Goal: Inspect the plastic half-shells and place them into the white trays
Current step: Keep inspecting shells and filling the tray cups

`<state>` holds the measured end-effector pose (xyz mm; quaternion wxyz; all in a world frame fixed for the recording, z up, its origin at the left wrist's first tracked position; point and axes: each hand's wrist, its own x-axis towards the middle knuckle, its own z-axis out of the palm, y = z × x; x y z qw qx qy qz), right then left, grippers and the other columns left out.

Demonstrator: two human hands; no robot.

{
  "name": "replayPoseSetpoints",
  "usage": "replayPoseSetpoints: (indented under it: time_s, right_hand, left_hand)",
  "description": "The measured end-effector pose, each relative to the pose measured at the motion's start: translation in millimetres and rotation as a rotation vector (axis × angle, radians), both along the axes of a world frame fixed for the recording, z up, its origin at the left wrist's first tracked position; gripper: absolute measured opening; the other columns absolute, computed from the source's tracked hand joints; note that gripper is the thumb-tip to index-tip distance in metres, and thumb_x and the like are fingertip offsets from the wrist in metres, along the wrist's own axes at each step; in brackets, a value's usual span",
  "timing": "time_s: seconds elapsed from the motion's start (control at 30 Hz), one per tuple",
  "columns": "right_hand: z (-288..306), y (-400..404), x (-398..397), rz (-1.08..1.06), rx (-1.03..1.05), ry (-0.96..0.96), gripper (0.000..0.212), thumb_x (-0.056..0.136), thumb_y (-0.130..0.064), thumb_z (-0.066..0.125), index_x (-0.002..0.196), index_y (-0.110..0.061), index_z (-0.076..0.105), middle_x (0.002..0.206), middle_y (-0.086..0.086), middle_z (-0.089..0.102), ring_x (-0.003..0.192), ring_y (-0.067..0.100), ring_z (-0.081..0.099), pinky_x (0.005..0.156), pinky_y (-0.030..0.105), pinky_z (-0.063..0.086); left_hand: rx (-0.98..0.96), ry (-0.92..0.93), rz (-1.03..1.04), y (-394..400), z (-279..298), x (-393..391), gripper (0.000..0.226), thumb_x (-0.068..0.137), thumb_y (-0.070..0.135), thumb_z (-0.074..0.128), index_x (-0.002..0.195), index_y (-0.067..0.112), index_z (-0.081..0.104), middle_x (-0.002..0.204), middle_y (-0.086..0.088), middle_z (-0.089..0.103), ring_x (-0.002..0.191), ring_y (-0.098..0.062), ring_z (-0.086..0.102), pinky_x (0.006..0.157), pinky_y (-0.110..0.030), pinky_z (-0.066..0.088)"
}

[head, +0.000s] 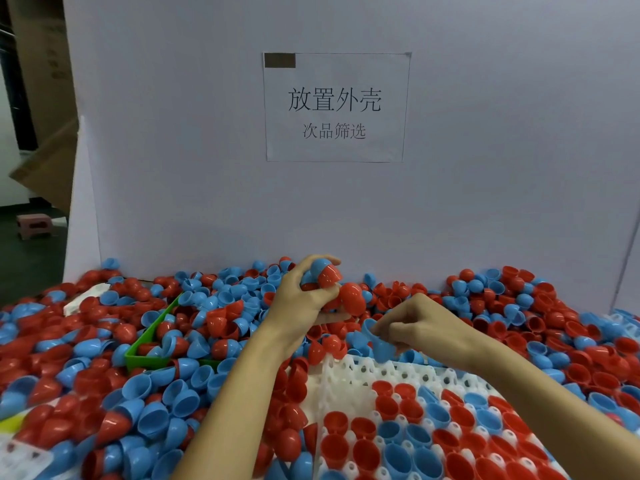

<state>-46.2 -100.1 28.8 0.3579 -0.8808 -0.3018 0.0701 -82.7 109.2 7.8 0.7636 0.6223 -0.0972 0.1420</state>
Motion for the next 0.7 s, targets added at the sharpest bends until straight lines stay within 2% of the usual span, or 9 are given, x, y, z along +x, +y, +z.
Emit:
replayPoseSetpoints:
  time_s: [0.13,0.23,0.3,0.43,0.57,0.7]
  right_hand:
    - [1.9,-0.2,-1.2,0.042,-0.019,-0.047,0.022,0.091,-0.014,0.064,0.108,-0.017,0.076,0.101,-0.014,0.075,0.091,0.0,0.07,0.078,0.015,0.055]
    - [1.4,2.0,-3.5,0.034,-0.055,-0.058,0.019,0.087,-0.014,0.073,0.106,-0.019,0.074,0.093,-0.009,0.076,0.084,0.004,0.072,0.08,0.018,0.057]
    - [-0.9,3.9,-5.0,0.009,-0.083,-0.081,0.019,0.085,-0.014,0.077,0.103,-0.018,0.074,0.089,-0.007,0.075,0.079,0.005,0.072,0.077,0.019,0.058]
    - [-7.0,11.9,-6.2,-0.02,-0.191,-0.223,0.014,0.084,-0.022,0.079,0.096,-0.016,0.077,0.081,-0.013,0.072,0.07,0.0,0.068,0.066,0.012,0.054]
    - [-16.7,24.0,-7.2,0.018,-0.377,-0.247,0.017,0.086,-0.024,0.076,0.101,-0.016,0.078,0.094,-0.009,0.074,0.07,0.0,0.064,0.063,0.011,0.05]
    - [-32.6,32.2,-5.8,0.034,-0.473,-0.169,0.02,0.088,-0.023,0.074,0.106,-0.015,0.077,0.106,-0.004,0.075,0.078,0.003,0.063,0.071,0.014,0.053]
  left_hand:
    - [-0.008,0.003,-0.004,0.2,-0.9,0.7,0.024,0.096,0.007,0.063,0.107,0.028,0.069,0.122,-0.021,0.062,0.101,-0.03,0.073,0.073,-0.043,0.061]
    - [-0.007,0.009,0.004,-0.3,-1.1,1.4,0.025,0.096,0.006,0.063,0.109,0.026,0.068,0.123,-0.02,0.061,0.103,-0.032,0.072,0.074,-0.044,0.062]
    - [-0.005,0.011,0.009,-0.7,-1.4,1.2,0.024,0.095,0.006,0.064,0.108,0.026,0.068,0.124,-0.019,0.061,0.104,-0.033,0.071,0.074,-0.045,0.062]
    - [-0.014,0.012,0.009,-0.5,-1.1,-0.5,0.024,0.095,0.006,0.064,0.104,0.028,0.07,0.122,-0.018,0.061,0.102,-0.031,0.072,0.071,-0.041,0.062]
    - [-0.01,0.021,0.012,-1.3,-1.7,0.1,0.023,0.095,0.007,0.064,0.101,0.028,0.07,0.121,-0.017,0.063,0.101,-0.028,0.073,0.07,-0.04,0.061]
    - [-0.004,0.032,0.013,-2.5,-2.1,0.5,0.021,0.095,0.006,0.064,0.103,0.025,0.069,0.12,-0.017,0.064,0.1,-0.029,0.072,0.071,-0.041,0.062]
